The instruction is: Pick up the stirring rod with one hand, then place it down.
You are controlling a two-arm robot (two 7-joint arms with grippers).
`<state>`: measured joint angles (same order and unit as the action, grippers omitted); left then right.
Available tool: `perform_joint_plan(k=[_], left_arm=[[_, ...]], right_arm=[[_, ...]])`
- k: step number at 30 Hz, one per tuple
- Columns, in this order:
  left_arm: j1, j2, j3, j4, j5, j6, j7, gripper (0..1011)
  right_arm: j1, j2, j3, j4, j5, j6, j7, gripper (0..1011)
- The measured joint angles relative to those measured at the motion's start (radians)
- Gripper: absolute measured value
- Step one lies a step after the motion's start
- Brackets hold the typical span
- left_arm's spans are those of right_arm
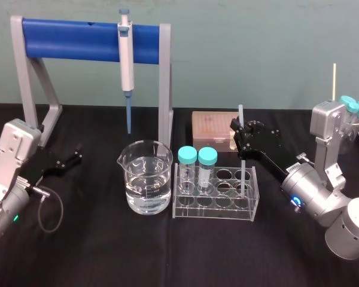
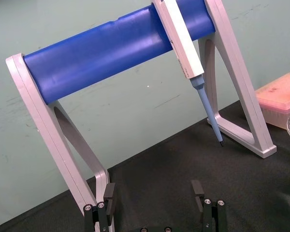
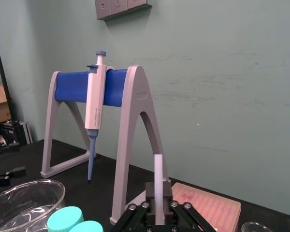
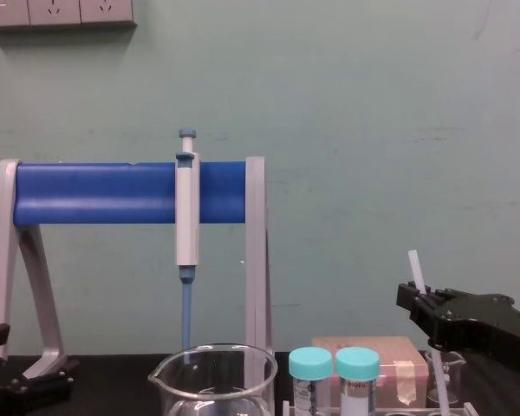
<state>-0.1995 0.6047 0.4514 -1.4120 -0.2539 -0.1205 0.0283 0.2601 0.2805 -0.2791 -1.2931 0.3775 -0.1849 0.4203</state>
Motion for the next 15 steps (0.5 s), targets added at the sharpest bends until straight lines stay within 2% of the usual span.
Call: perform_joint_plan(k=[8,13,14,15], left_arm=[[0.0,0.0,0.0,0.0,0.0,0.0,0.0,1000],[0.0,0.0,0.0,0.0,0.0,0.0,0.0,1000],[0.0,0.0,0.0,0.0,0.0,0.0,0.0,1000],[0.0,0.0,0.0,0.0,0.0,0.0,0.0,1000]], right_arm=[[0.0,0.0,0.0,0.0,0.002,0.0,0.001,300],[0.0,0.0,0.0,0.0,0.002,-0.001,0.002,490],[0.0,0.0,0.0,0.0,0.003,-0.001,0.002,490],[0.0,0.0,0.0,0.0,0.003,-0.001,0.002,554]])
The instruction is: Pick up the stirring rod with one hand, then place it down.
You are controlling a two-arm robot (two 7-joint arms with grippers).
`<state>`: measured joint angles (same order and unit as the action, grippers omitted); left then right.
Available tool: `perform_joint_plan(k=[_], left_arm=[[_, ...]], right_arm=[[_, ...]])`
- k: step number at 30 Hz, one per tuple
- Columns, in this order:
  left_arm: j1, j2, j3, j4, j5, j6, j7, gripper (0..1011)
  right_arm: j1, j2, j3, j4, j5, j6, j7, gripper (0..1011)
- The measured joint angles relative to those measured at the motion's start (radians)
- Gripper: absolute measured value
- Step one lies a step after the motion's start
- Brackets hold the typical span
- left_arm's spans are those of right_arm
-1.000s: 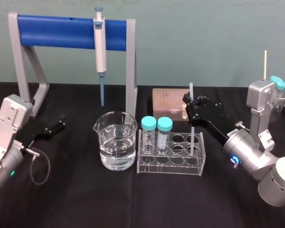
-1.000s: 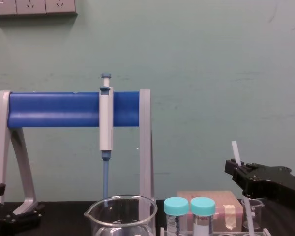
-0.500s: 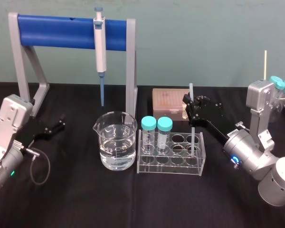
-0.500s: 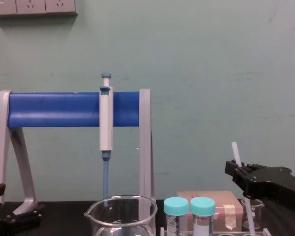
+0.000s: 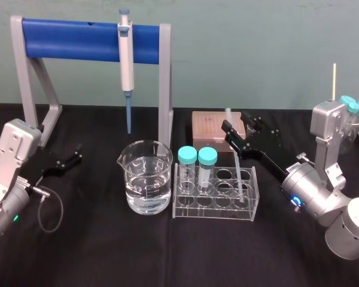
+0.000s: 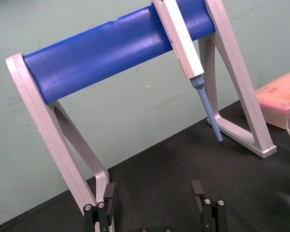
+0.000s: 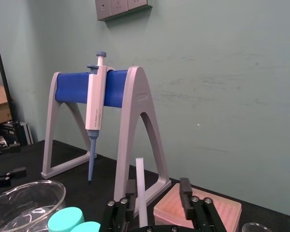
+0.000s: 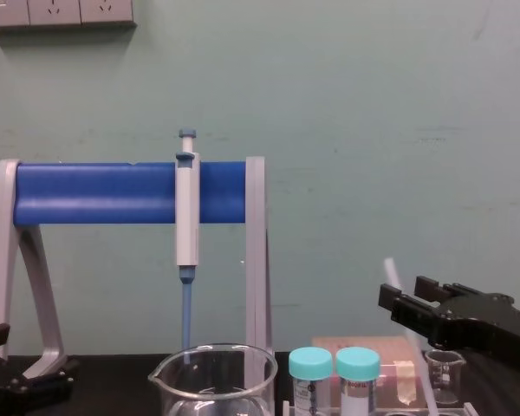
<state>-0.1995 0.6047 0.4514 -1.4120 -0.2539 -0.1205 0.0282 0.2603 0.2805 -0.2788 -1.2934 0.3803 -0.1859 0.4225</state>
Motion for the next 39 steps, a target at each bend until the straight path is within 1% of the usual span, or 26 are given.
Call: perform_joint_plan(k=[1,2,3,4,6,7,8,10,11,12,16,23,25,26,27,30,31,33,34,37,39], left_arm=[[0.0,0.0,0.0,0.0,0.0,0.0,0.0,1000],[0.0,0.0,0.0,0.0,0.0,0.0,0.0,1000],[0.0,0.0,0.0,0.0,0.0,0.0,0.0,1000],[0.0,0.0,0.0,0.0,0.0,0.0,0.0,1000],[0.0,0.0,0.0,0.0,0.0,0.0,0.0,1001],[0.0,0.0,0.0,0.0,0.0,0.0,0.0,1000],[0.0,0.0,0.0,0.0,0.0,0.0,0.0,1000],[0.0,0.0,0.0,0.0,0.0,0.0,0.0,1000],[0.0,0.0,0.0,0.0,0.0,0.0,0.0,1000],[0.0,0.0,0.0,0.0,0.0,0.0,0.0,1000],[0.0,0.0,0.0,0.0,0.0,0.0,0.0,1000],[0.0,0.0,0.0,0.0,0.0,0.0,0.0,1000],[0.0,0.0,0.0,0.0,0.0,0.0,0.0,1000],[0.0,0.0,0.0,0.0,0.0,0.0,0.0,1000],[0.0,0.0,0.0,0.0,0.0,0.0,0.0,1000],[0.0,0.0,0.0,0.0,0.0,0.0,0.0,1000],[0.0,0.0,0.0,0.0,0.0,0.0,0.0,1000],[0.0,0.0,0.0,0.0,0.0,0.0,0.0,1000],[0.0,0.0,0.0,0.0,0.0,0.0,0.0,1000],[0.0,0.0,0.0,0.0,0.0,0.0,0.0,1000],[0.0,0.0,0.0,0.0,0.0,0.0,0.0,1000]], right_arm=[[0.0,0.0,0.0,0.0,0.0,0.0,0.0,554],[0.0,0.0,0.0,0.0,0.0,0.0,0.0,614],[0.0,0.0,0.0,0.0,0.0,0.0,0.0,634],[0.0,0.0,0.0,0.0,0.0,0.0,0.0,696],[0.0,0.0,0.0,0.0,0.0,0.0,0.0,754],[0.0,0.0,0.0,0.0,0.001,-0.001,0.0,754],[0.0,0.0,0.0,0.0,0.001,-0.001,0.001,809],[0.0,0.0,0.0,0.0,0.001,-0.001,0.001,863],[0.0,0.0,0.0,0.0,0.001,-0.001,0.001,863],[0.0,0.0,0.0,0.0,0.001,-0.001,0.001,913],[0.0,0.0,0.0,0.0,0.002,-0.001,0.001,997],[0.0,0.0,0.002,-0.002,-0.001,-0.001,-0.002,1003],[-0.002,-0.004,0.014,-0.015,-0.013,-0.001,-0.034,1003],[-0.009,-0.009,0.029,-0.029,-0.026,0.005,-0.076,1003],[-0.013,-0.012,0.037,-0.037,-0.033,0.01,-0.098,1003],[-0.027,-0.021,0.06,-0.058,-0.051,0.026,-0.152,1003],[-0.037,-0.023,0.075,-0.07,-0.064,0.043,-0.186,1003],[-0.053,-0.023,0.092,-0.082,-0.077,0.07,-0.216,1003],[-0.053,-0.023,0.092,-0.082,-0.077,0.07,-0.216,1003],[-0.073,-0.019,0.109,-0.09,-0.096,0.107,-0.242,1003],[-0.079,-0.019,0.113,-0.09,-0.102,0.117,-0.247,1003]])
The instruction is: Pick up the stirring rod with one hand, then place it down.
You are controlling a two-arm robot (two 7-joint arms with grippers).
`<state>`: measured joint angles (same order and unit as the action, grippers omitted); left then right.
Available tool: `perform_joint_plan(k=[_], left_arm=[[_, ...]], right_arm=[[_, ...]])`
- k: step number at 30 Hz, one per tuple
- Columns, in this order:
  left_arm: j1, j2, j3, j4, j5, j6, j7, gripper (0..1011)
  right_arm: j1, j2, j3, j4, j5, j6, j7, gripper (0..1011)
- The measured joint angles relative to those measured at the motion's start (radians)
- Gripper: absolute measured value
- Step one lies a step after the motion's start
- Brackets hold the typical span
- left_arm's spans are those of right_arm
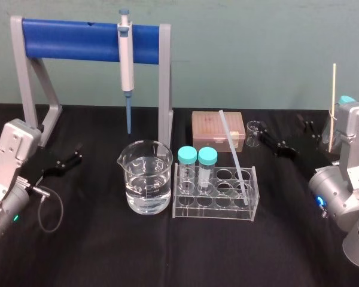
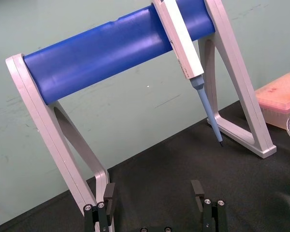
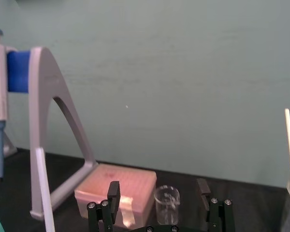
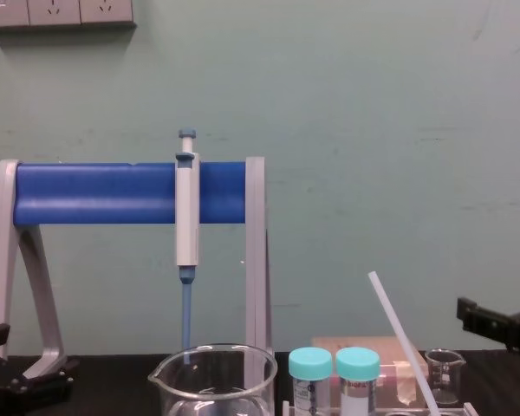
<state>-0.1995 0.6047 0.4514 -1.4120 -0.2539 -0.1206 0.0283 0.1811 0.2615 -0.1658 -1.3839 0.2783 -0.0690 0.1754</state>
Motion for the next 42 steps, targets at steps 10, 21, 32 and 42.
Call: perform_joint_plan(k=[10,21,32,42], left_arm=[[0.0,0.0,0.0,0.0,0.0,0.0,0.0,1000],[0.0,0.0,0.0,0.0,0.0,0.0,0.0,1000],[0.0,0.0,0.0,0.0,0.0,0.0,0.0,1000],[0.0,0.0,0.0,0.0,0.0,0.0,0.0,1000]], right_arm=[[-0.011,-0.009,0.013,0.022,-0.041,0.041,-0.008,1003],[-0.012,-0.013,0.014,0.027,-0.052,0.054,-0.008,1003],[-0.012,-0.012,0.014,0.026,-0.05,0.051,-0.008,1003],[-0.012,-0.012,0.014,0.025,-0.049,0.049,-0.008,1003]])
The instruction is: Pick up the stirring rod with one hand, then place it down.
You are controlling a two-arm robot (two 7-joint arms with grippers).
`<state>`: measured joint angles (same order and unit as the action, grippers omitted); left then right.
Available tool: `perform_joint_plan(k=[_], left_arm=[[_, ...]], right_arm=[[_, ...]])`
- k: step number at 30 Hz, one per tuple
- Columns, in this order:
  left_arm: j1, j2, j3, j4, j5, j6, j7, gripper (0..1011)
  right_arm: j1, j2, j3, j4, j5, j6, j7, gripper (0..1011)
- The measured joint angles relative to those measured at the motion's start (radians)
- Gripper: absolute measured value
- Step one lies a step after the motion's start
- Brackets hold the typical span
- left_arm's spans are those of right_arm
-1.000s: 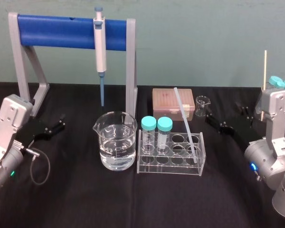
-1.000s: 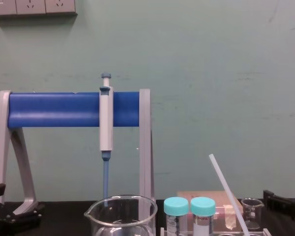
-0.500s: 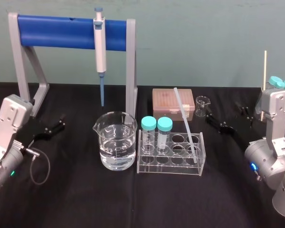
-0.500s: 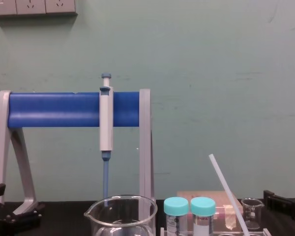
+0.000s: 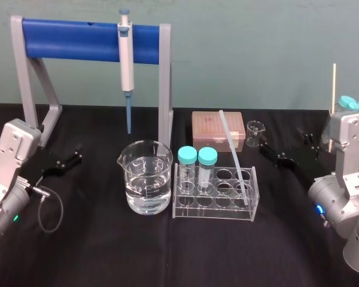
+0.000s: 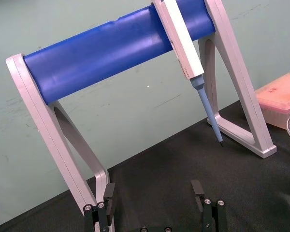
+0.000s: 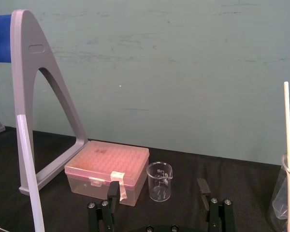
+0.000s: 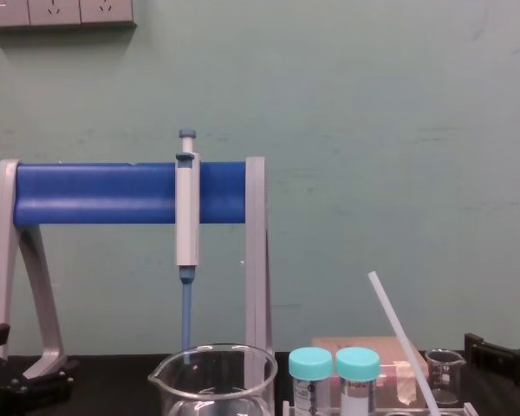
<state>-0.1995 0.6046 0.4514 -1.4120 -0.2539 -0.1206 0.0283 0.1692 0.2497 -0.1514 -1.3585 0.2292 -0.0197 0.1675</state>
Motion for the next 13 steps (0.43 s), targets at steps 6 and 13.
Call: perform_joint_plan(k=[6,13], left_arm=[[0.0,0.0,0.0,0.0,0.0,0.0,0.0,1000],[0.0,0.0,0.0,0.0,0.0,0.0,0.0,1000]], right_arm=[[0.0,0.0,0.0,0.0,0.001,0.0,0.0,1003],[0.0,0.0,0.0,0.0,0.001,-0.001,-0.001,1003]])
